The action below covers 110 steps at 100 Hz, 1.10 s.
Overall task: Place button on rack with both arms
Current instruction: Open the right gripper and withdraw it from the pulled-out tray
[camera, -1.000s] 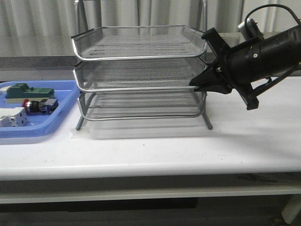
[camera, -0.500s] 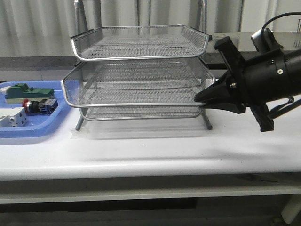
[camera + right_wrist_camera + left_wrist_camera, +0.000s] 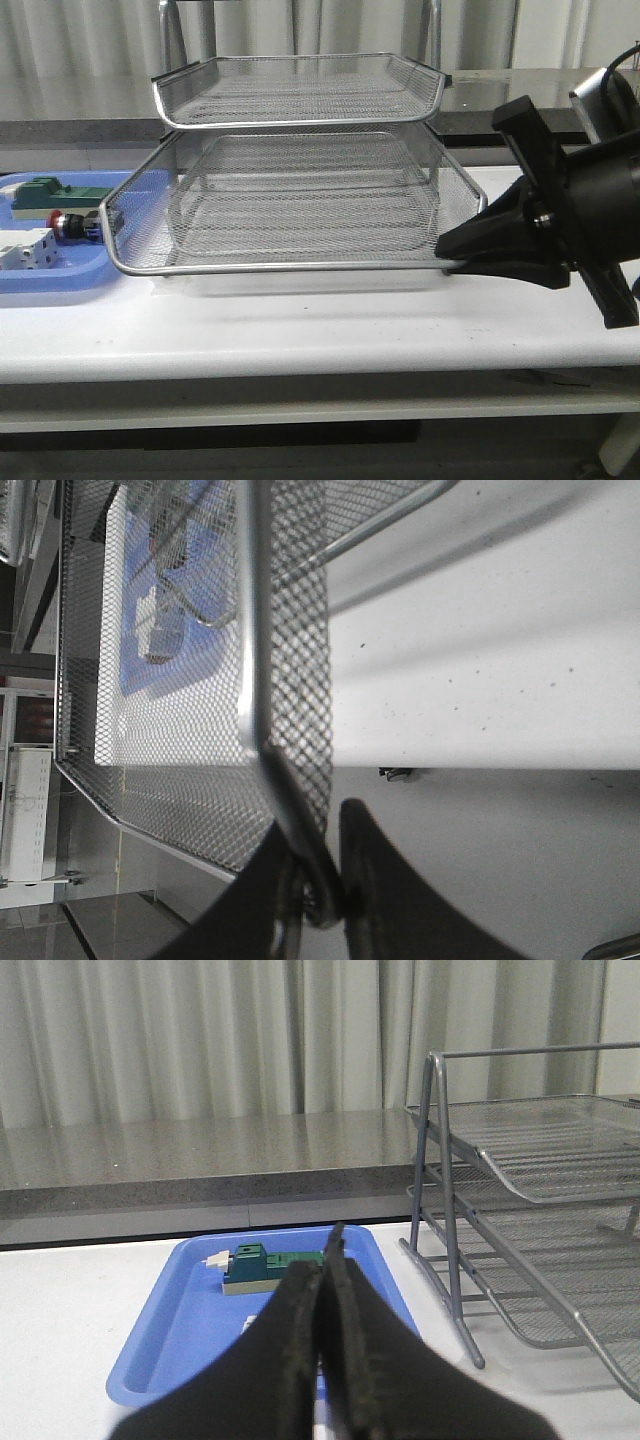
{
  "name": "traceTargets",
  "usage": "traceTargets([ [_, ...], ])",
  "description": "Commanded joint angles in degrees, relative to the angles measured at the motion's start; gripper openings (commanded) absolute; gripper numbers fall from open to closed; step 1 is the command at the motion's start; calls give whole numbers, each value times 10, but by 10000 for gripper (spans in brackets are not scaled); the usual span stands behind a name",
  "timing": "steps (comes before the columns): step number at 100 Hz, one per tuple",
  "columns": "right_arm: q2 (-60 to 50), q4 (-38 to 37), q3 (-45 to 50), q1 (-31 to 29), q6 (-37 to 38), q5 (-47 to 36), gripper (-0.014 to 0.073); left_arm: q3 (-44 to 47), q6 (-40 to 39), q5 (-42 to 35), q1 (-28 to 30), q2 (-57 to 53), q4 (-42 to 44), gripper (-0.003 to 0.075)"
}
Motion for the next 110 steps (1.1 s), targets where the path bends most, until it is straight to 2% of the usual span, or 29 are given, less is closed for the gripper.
traceTargets([
  [1,-25,-12,4,5,-19,-5,73,20,-6,-44,1,-18,-1,-20],
  [16,-47,-12,4,5,-22,-1,337,20,-6,-44,1,-18,-1,-20],
  [24,-60,-13,4,5,-22,2,412,20,-6,-44,1,-18,-1,-20],
  [50,-110,-42,26,5,-12,-3,417,20,-6,-44,1,-18,-1,-20],
  [62,-140,-97,39,5,14,-24,417,20,-6,-44,1,-18,-1,-20],
  [82,-216,-253,39,5,115,-81,417,20,-6,-44,1,-18,-1,-20],
  [110,-350,-499,38,5,311,-123,415,20,-6,-44,1,-18,-1,-20],
])
